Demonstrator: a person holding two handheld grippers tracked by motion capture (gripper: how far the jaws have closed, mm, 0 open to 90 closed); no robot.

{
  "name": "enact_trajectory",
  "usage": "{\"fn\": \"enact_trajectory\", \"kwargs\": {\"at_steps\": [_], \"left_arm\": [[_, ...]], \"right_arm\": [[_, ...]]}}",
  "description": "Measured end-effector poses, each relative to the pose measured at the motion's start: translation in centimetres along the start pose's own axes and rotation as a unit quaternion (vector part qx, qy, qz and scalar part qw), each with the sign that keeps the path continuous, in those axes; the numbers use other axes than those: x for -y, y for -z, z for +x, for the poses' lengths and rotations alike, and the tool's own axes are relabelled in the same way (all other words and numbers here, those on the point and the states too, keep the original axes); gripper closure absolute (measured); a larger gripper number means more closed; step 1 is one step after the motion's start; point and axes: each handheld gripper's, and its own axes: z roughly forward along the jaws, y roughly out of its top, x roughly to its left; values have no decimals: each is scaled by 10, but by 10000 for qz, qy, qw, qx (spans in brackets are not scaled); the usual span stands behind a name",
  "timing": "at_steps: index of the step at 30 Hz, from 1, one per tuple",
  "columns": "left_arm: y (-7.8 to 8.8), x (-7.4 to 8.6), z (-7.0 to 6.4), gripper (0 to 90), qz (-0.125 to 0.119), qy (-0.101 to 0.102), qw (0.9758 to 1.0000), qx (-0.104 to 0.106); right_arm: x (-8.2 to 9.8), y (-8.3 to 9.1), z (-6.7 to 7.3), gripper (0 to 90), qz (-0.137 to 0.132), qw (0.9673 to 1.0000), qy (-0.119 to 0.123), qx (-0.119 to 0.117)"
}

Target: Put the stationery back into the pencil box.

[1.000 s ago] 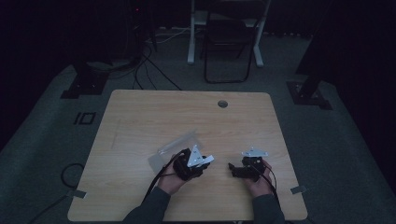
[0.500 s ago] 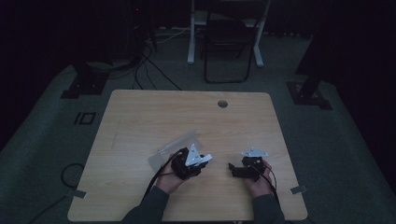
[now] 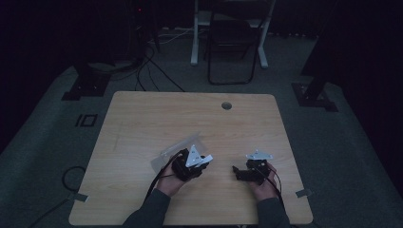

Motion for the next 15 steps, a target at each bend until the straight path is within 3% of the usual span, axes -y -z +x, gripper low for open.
{"fn": "enact_trajectory", "kwargs": {"at_steps": [15], "left_arm": [[2, 4, 7, 699, 62, 32, 9997, -217]], "right_arm": [[0, 0, 0, 133, 2, 10000, 2, -5]]}}
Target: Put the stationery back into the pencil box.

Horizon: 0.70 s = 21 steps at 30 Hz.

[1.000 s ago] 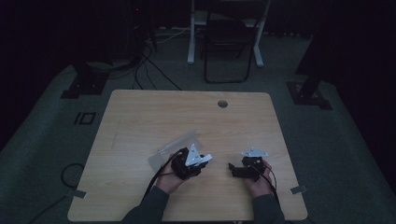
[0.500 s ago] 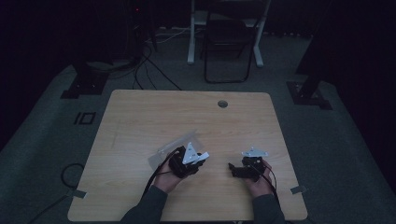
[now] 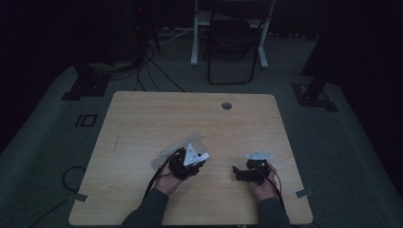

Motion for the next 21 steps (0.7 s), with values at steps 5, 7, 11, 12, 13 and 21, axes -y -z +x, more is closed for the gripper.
{"fn": "enact_trajectory", "kwargs": {"at_steps": [5, 7, 11, 12, 13, 21], "left_arm": [[0, 2, 3, 699, 5, 47, 10000, -42], [1, 2, 3, 699, 2, 58, 10000, -53], [0, 3, 5, 699, 17, 73, 9999, -70], [0, 3, 5, 699, 23, 67, 9999, -77], [0, 4, 6, 699, 30, 63, 9999, -76], [0, 5, 9, 699, 68, 93, 9999, -105]], "right_arm": [[0, 0, 0, 133, -1, 10000, 0, 0], [0, 0, 0, 133, 0, 10000, -1, 0], [0, 0, 0, 133, 0, 10000, 1, -1], [0, 0, 0, 134, 0, 10000, 1, 0], [0, 0, 0, 133, -1, 10000, 0, 0], [0, 0, 0, 133, 0, 10000, 2, 1]]}}
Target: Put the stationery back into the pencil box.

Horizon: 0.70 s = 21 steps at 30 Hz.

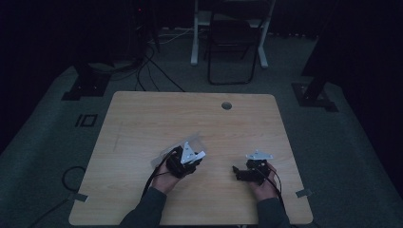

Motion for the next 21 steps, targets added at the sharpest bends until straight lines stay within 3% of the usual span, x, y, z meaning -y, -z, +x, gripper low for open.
{"fn": "enact_trajectory", "kwargs": {"at_steps": [21], "left_arm": [[-2, 4, 8, 699, 72, 100, 9998, -171]], "right_arm": [[0, 0, 0, 133, 0, 10000, 1, 0]]}}
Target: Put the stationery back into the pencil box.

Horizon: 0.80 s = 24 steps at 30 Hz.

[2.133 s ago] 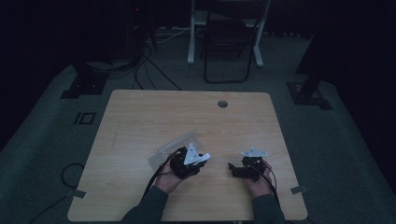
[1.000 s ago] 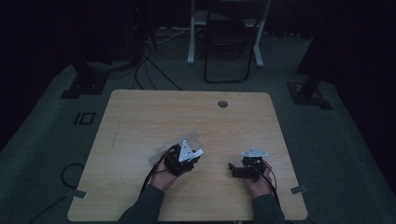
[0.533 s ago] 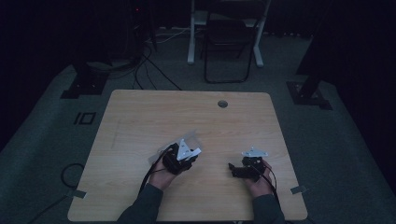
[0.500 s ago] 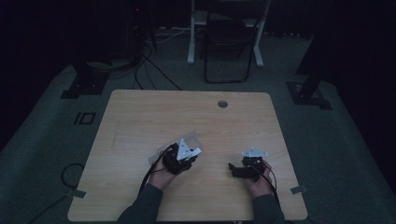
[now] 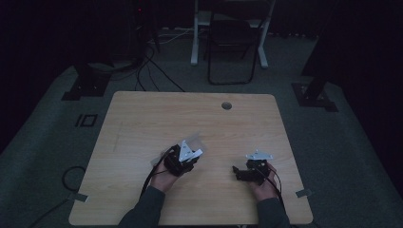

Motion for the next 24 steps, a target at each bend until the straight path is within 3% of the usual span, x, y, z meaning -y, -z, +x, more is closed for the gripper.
{"fn": "enact_trajectory", "kwargs": {"at_steps": [24], "left_arm": [[-5, 6, 13, 698, 96, 162, 9996, -199]], "right_arm": [[0, 0, 0, 133, 1, 10000, 0, -3]]}}
